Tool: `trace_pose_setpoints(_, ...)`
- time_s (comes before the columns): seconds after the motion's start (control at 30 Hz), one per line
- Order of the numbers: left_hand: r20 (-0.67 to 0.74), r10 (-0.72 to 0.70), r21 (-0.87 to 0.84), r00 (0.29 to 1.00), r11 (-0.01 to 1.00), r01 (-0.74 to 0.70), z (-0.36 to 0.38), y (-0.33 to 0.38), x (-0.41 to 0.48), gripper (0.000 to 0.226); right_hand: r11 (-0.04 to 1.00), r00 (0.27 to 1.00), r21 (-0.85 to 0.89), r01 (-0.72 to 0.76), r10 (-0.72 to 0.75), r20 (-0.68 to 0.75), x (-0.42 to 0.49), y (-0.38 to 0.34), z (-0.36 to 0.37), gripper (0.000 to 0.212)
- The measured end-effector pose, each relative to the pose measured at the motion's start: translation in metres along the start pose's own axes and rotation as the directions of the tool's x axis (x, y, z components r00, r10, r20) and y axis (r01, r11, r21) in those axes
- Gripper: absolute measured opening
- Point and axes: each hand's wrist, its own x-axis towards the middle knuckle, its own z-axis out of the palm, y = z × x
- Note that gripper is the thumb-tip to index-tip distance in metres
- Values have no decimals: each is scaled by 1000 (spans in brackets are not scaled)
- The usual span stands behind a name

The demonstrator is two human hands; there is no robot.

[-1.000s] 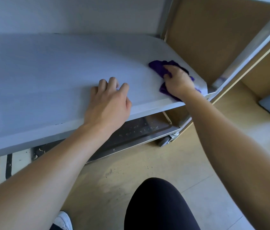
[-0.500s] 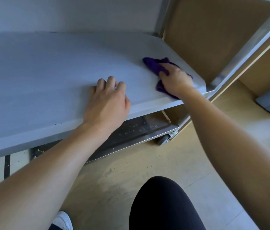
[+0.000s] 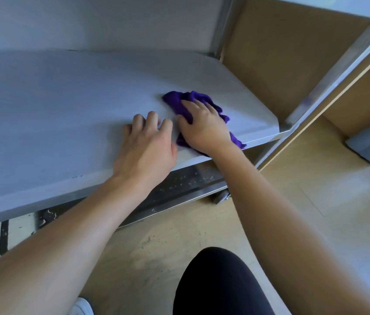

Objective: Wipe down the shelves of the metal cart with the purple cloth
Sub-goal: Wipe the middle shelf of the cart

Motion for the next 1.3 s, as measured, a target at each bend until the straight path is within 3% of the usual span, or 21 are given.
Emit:
trace_pose_setpoints(0.3, 142, -9, -123, 990, 992, 27, -15, -21, 1, 30, 996, 994, 1, -84, 84, 71, 20, 28, -17, 46)
trace_pose_setpoints(0.5, 75, -129, -165, 989, 976, 140, -27, -57, -15, 27, 990, 989, 61, -125, 120, 82, 32, 26, -11, 45)
trace_pose_setpoints(0.8, 126, -158, -39, 979, 986, 164, -31, -45, -13, 22, 975, 968, 129, 180, -199, 155, 48, -91, 35, 45)
trace_pose_setpoints(0.97, 154, -159, -17, 975, 986, 163, -33, -42, -8, 23, 991, 986, 72, 110, -118, 115, 67, -65, 33, 45)
trace_pose_setpoints(1.17, 183, -138, -7, 973, 990, 142, -33, -39, 0, 25, 995, 993, -31, -90, 92, 71, 75, 8, 1, 43)
trace_pose_setpoints(1.3, 172, -122, -64, 978, 989, 134, -27, -38, 7, 28, 960, 960, -31, -280, 280, 3, 72, 64, -23, 44)
